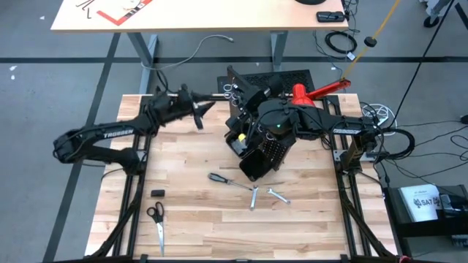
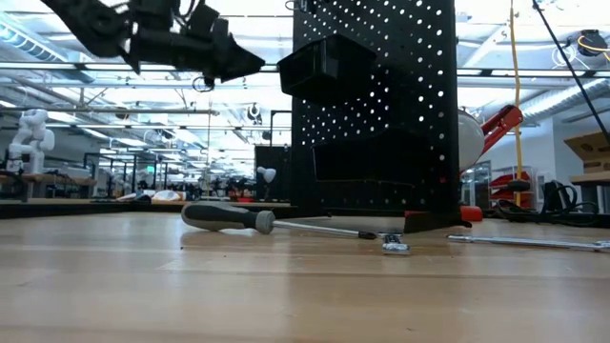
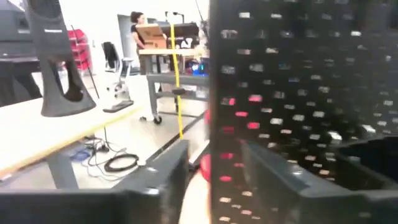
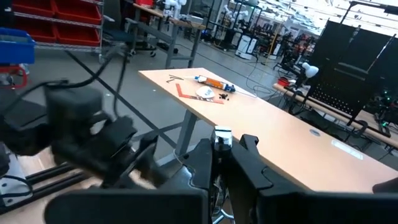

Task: Hang tools onto peg board
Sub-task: Unhang the pliers from the pegboard

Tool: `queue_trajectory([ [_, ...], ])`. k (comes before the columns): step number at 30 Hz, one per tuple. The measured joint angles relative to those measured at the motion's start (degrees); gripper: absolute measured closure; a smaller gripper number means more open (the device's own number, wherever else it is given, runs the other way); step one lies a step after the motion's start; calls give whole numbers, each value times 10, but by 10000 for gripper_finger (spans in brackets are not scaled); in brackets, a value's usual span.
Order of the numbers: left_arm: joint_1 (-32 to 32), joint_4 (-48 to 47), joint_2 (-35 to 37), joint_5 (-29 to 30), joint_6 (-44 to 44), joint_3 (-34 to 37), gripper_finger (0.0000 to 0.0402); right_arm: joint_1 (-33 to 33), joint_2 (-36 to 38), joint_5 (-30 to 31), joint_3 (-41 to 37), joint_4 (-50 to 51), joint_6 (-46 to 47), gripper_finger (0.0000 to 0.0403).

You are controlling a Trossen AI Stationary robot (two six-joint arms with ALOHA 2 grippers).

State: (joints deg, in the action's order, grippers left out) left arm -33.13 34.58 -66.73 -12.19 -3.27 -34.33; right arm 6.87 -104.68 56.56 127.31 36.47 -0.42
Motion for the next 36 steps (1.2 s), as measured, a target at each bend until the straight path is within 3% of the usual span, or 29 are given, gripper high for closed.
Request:
queue_trajectory([
  [3,-51,33,-32,-81,3,-7,190,0,0,-2,0,-4,-4,387],
  [6,-86,38,-86,-194,22,-44,170,0,1,-15,0,-7,-5,387],
  [14,-129,38,-221,-381,47,-163,167,0,1,-13,-1,-9,-5,387],
  [23,-123,41,-325,-552,89,-276,167,0,1,-13,-1,-10,-4,387],
  [27,-114,40,-350,-564,85,-289,194,0,2,-14,-1,-10,-4,387],
  [33,-115,45,-361,-616,61,-290,291,1,3,-10,-1,-4,-4,387],
  [36,-116,45,-361,-631,60,-290,302,1,5,-8,-1,-1,-7,387],
])
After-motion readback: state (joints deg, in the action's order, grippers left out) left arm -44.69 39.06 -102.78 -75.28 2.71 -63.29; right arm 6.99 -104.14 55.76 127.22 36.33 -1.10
